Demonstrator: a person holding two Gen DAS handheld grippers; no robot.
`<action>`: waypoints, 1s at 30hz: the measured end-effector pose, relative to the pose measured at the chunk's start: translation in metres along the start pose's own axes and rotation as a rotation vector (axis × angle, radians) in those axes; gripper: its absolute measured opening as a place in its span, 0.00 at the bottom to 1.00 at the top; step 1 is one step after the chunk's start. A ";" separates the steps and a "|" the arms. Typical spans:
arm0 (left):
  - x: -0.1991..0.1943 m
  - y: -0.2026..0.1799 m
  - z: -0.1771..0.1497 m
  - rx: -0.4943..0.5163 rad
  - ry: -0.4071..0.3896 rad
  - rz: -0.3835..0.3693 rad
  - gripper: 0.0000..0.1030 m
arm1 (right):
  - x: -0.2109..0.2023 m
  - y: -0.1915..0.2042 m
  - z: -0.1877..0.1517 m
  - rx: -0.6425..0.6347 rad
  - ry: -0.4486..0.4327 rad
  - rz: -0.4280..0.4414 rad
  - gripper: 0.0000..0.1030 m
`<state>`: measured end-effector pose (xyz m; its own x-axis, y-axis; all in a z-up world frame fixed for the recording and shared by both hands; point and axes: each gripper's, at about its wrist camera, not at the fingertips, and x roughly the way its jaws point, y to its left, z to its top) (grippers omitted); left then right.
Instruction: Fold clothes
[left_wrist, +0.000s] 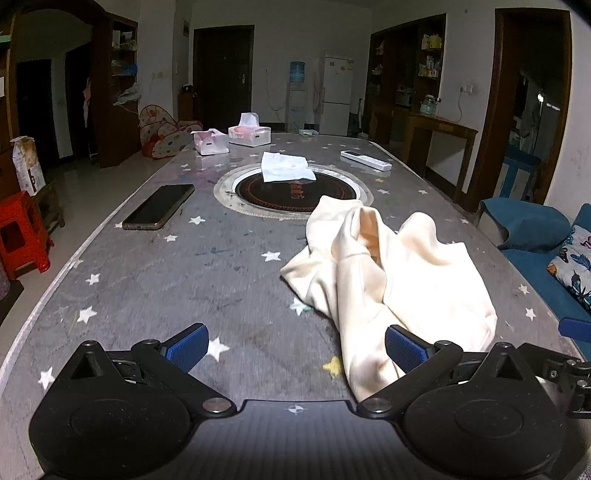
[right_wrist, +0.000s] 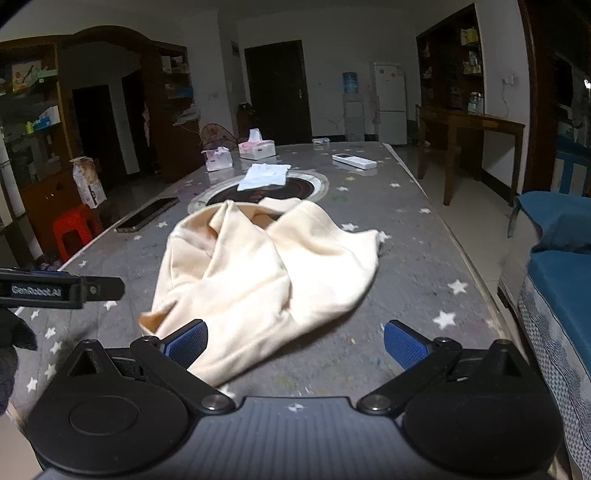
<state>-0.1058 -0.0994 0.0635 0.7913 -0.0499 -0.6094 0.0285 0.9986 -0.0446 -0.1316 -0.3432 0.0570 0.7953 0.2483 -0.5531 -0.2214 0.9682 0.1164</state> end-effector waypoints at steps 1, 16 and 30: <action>0.002 0.000 0.002 0.001 0.000 -0.001 1.00 | 0.002 0.001 0.003 -0.003 -0.004 0.005 0.99; 0.035 -0.010 0.033 0.045 0.008 -0.023 1.00 | 0.035 0.003 0.025 -0.022 0.024 0.046 0.85; 0.092 -0.020 0.076 0.101 0.042 -0.103 0.69 | 0.065 0.000 0.053 -0.040 0.027 0.067 0.70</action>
<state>0.0131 -0.1225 0.0684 0.7548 -0.1507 -0.6384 0.1711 0.9848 -0.0303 -0.0498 -0.3254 0.0648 0.7623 0.3113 -0.5675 -0.2963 0.9473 0.1216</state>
